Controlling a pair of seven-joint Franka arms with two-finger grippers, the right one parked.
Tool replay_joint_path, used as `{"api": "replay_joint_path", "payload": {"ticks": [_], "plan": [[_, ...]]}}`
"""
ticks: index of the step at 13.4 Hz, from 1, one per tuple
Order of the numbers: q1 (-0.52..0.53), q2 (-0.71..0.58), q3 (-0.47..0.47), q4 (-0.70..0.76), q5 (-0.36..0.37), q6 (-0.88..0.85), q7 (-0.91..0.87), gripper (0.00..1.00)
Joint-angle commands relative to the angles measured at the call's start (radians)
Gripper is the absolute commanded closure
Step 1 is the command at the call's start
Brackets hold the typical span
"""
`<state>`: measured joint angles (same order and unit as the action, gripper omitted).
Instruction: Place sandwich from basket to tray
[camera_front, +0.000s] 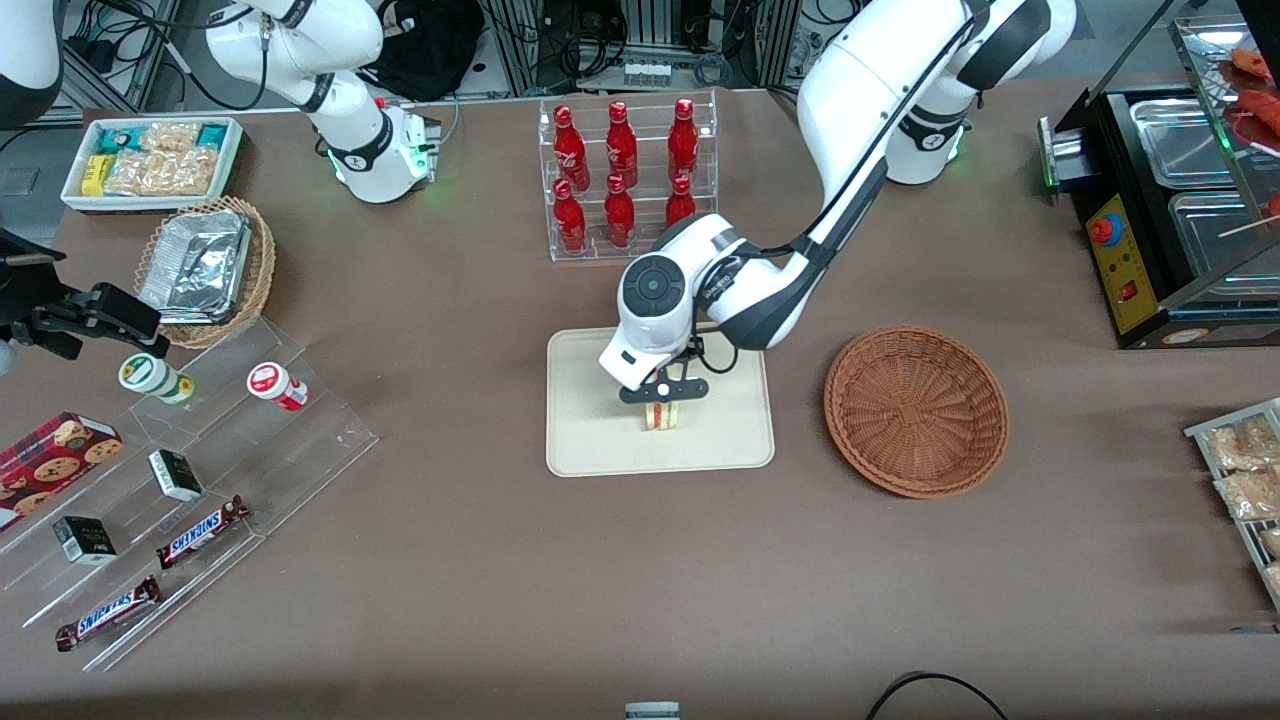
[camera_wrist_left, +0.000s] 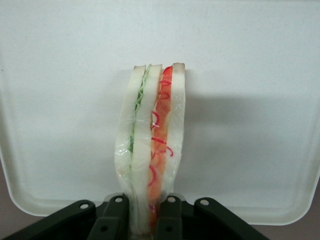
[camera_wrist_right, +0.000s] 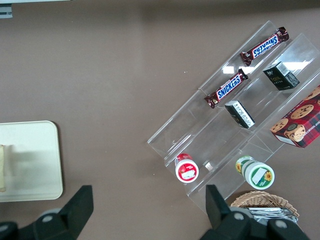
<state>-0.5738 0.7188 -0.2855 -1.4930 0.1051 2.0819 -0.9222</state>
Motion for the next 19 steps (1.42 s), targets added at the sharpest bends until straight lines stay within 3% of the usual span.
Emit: {"api": "replay_joint_path", "payload": {"ticks": [1,4,7,8,9,10,19], "plan": [[-0.029,0.06,0.014,0.082,0.016,-0.009,-0.01,0.9],[-0.029,0.064,0.014,0.08,0.016,-0.009,-0.007,0.81],[-0.029,0.07,0.014,0.08,0.016,-0.009,-0.006,0.65],[-0.028,0.068,0.014,0.08,0.015,-0.009,-0.007,0.44],[-0.029,0.068,0.014,0.079,0.016,-0.009,-0.009,0.11],[-0.029,0.065,0.014,0.079,0.015,-0.009,-0.01,0.01],[0.009,-0.155,0.017,0.066,0.004,-0.127,-0.092,0.0]]}}
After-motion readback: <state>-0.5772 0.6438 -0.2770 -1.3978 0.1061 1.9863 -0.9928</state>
